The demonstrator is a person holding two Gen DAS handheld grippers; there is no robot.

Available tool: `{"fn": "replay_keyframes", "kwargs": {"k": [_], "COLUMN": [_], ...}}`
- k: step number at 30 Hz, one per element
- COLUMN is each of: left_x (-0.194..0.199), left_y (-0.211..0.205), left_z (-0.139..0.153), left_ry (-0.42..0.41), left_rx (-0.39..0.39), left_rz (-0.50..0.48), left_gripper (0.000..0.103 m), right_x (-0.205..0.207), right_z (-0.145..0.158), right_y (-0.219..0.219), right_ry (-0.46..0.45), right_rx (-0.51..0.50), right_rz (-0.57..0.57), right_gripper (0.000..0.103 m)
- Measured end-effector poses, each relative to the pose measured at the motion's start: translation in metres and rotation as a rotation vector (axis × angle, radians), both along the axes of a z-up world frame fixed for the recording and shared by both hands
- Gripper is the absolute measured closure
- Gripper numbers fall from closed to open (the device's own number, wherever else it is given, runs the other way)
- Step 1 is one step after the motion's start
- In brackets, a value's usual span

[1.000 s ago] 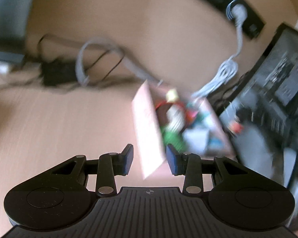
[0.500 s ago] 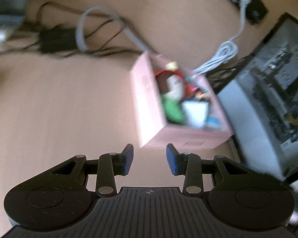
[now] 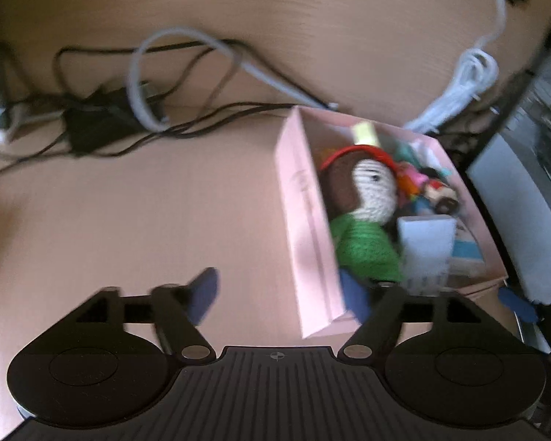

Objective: Organize objects
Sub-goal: 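Lower the lens toy into the box with the left tool while the right tool lowers the doll in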

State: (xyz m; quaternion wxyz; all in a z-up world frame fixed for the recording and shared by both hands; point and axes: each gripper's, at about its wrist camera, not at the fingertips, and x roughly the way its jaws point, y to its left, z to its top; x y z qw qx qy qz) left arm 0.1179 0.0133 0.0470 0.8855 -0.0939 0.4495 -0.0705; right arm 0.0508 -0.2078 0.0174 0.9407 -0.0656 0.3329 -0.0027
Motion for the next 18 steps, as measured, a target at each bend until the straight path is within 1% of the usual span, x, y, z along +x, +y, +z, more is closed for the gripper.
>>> {"fn": "replay_keyframes", "kwargs": {"k": [2, 5, 9, 11, 13, 16, 18], "left_x": [0.001, 0.008, 0.023, 0.031, 0.036, 0.036, 0.031], "left_y": [0.012, 0.032, 0.059, 0.066, 0.068, 0.064, 0.063], "left_z": [-0.003, -0.007, -0.009, -0.012, -0.014, -0.014, -0.009], "left_ry": [-0.005, -0.004, -0.025, -0.021, -0.019, -0.034, -0.055], "left_rx": [-0.008, -0.012, -0.036, -0.054, -0.064, -0.043, -0.031], "left_rz": [0.027, 0.065, 0.095, 0.083, 0.058, 0.036, 0.039], "left_gripper": [0.011, 0.003, 0.002, 0.0, 0.0, 0.0, 0.001], "right_x": [0.007, 0.02, 0.04, 0.046, 0.048, 0.052, 0.053], "right_z": [-0.001, -0.006, -0.007, -0.008, -0.012, -0.018, -0.018], "right_y": [0.011, 0.031, 0.056, 0.062, 0.069, 0.075, 0.075], "right_ry": [0.009, 0.006, 0.022, 0.042, 0.058, 0.09, 0.105], "right_rx": [0.032, 0.024, 0.041, 0.066, 0.05, 0.026, 0.026], "right_rz": [0.027, 0.068, 0.091, 0.072, 0.054, 0.03, 0.02], "right_gripper": [0.046, 0.046, 0.046, 0.045, 0.044, 0.044, 0.044]}}
